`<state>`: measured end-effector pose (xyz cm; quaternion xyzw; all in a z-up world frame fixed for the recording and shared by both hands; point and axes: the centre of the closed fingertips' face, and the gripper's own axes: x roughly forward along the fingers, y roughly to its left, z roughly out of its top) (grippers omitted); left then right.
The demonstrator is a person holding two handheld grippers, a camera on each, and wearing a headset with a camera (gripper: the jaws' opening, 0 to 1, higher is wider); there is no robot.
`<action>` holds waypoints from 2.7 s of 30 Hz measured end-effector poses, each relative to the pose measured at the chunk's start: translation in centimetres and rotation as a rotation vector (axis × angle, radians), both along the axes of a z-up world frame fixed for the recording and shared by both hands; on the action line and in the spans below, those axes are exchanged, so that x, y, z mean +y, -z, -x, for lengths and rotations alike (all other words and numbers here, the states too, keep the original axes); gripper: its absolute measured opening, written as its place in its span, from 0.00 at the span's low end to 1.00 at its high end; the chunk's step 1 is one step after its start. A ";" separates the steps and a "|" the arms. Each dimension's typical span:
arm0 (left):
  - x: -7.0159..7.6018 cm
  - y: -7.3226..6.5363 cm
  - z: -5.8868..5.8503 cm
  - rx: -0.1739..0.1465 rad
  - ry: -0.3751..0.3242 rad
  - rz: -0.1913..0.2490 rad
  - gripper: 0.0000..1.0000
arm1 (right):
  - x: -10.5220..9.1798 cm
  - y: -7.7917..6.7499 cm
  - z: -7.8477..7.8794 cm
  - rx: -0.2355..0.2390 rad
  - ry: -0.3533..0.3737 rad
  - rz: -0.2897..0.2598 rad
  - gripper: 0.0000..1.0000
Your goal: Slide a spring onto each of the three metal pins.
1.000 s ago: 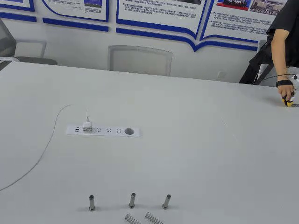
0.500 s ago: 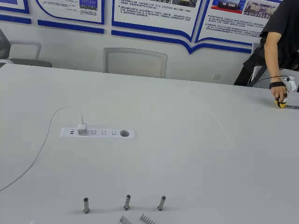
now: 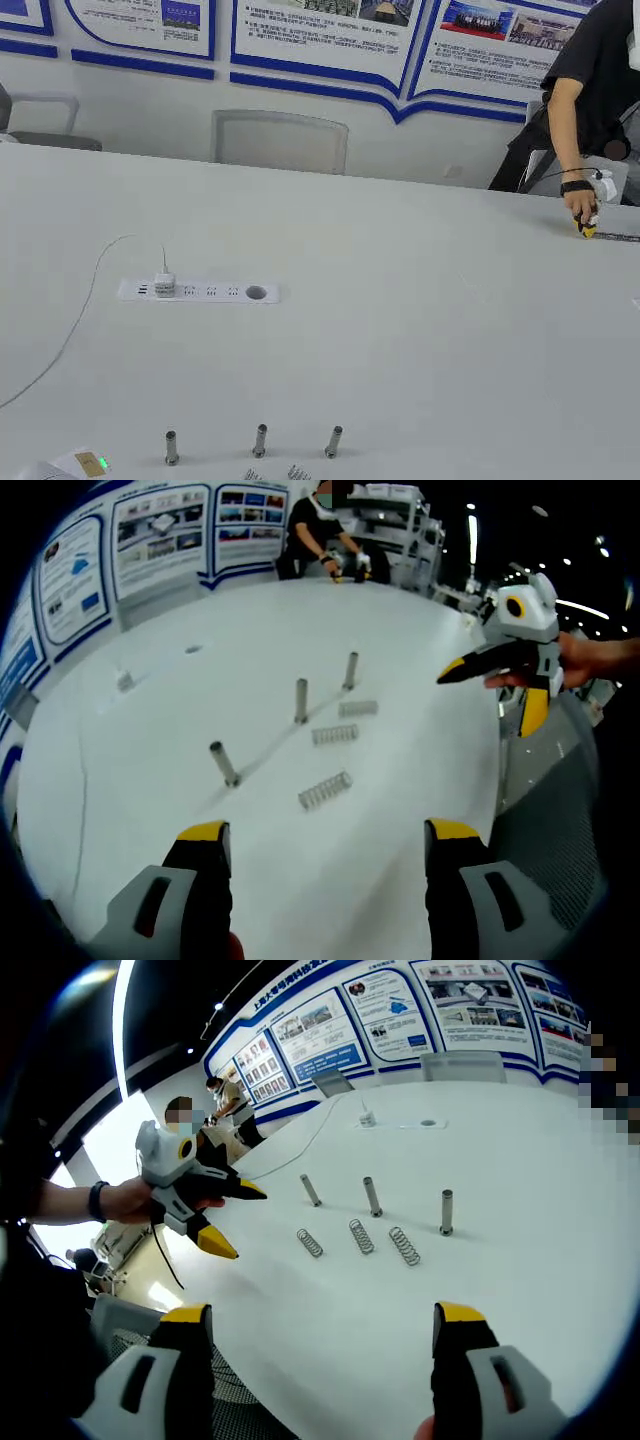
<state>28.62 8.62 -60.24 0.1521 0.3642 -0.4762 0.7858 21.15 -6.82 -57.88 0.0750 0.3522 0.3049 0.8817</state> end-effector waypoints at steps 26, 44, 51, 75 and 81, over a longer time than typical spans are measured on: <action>-2.5 1.4 0.2 0.020 0.128 -0.030 0.79 | -0.6 -0.4 0.5 0.001 -0.004 0.007 0.92; -4.0 3.7 -0.1 0.047 0.203 -0.058 0.76 | -0.9 -0.2 0.7 0.011 -0.004 0.005 0.92; -4.5 4.3 -0.1 0.061 0.217 -0.058 0.74 | -0.9 0.1 0.7 0.020 -0.007 0.003 0.92; -4.6 5.5 -0.6 0.011 0.279 -0.088 0.43 | -1.1 0.5 0.8 0.027 -0.010 0.016 0.91; -4.7 5.3 -0.4 0.010 0.292 -0.085 0.35 | -1.2 0.5 1.0 0.031 -0.008 0.016 0.91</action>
